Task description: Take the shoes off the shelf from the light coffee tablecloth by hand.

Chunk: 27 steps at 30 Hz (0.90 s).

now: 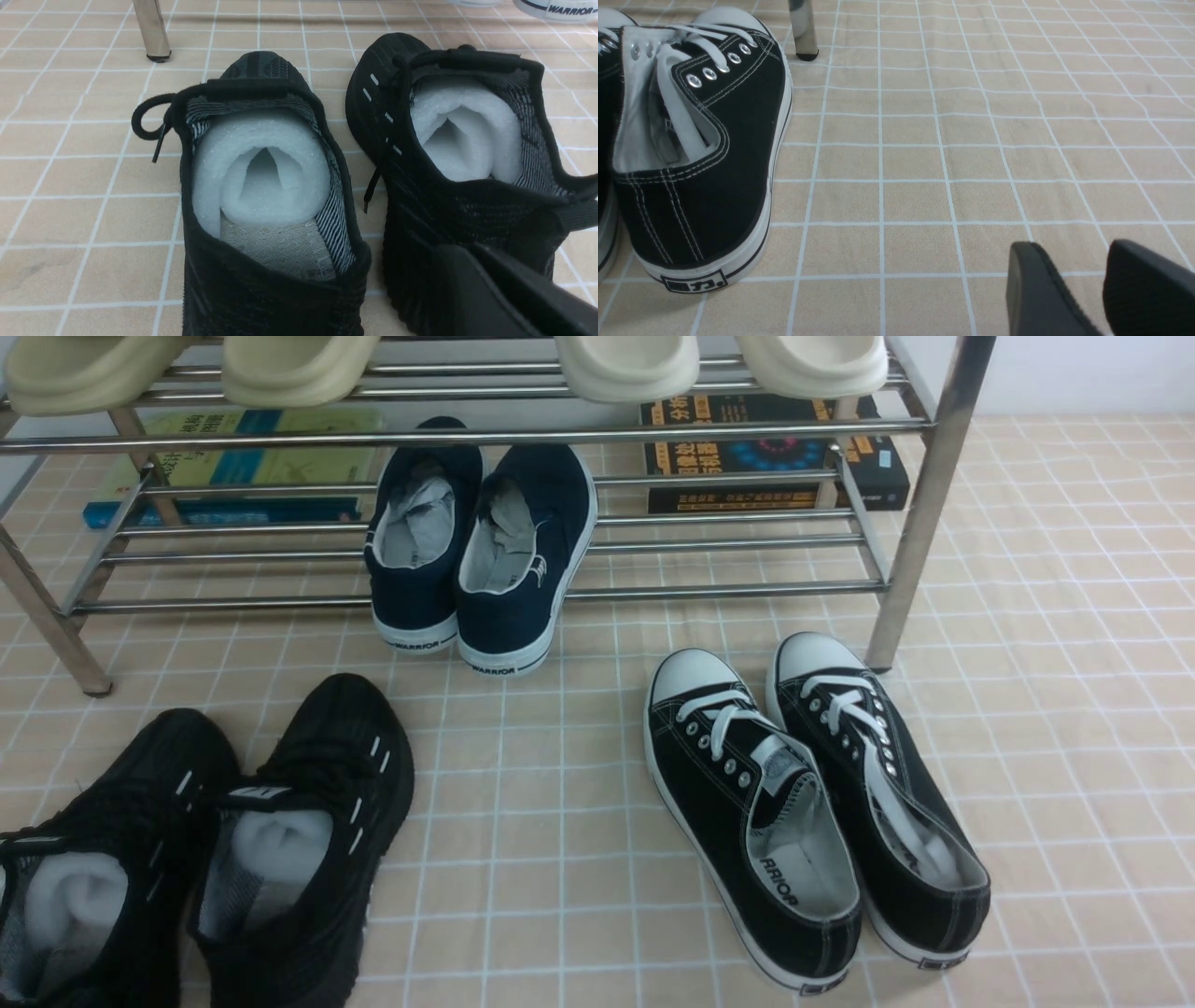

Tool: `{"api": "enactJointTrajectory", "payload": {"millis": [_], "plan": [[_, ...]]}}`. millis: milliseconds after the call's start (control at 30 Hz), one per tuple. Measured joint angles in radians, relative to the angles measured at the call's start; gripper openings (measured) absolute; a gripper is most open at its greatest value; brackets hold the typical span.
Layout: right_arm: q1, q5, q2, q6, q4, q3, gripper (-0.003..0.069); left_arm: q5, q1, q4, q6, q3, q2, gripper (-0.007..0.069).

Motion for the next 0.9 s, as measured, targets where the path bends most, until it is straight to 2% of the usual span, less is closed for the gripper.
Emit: {"api": "enactJointTrajectory", "payload": {"millis": [900], "plan": [[0.0, 0.0, 0.0, 0.0, 0.0, 0.0, 0.024, 0.0, 0.0, 0.004, 0.0, 0.0, 0.0, 0.0074]]}}
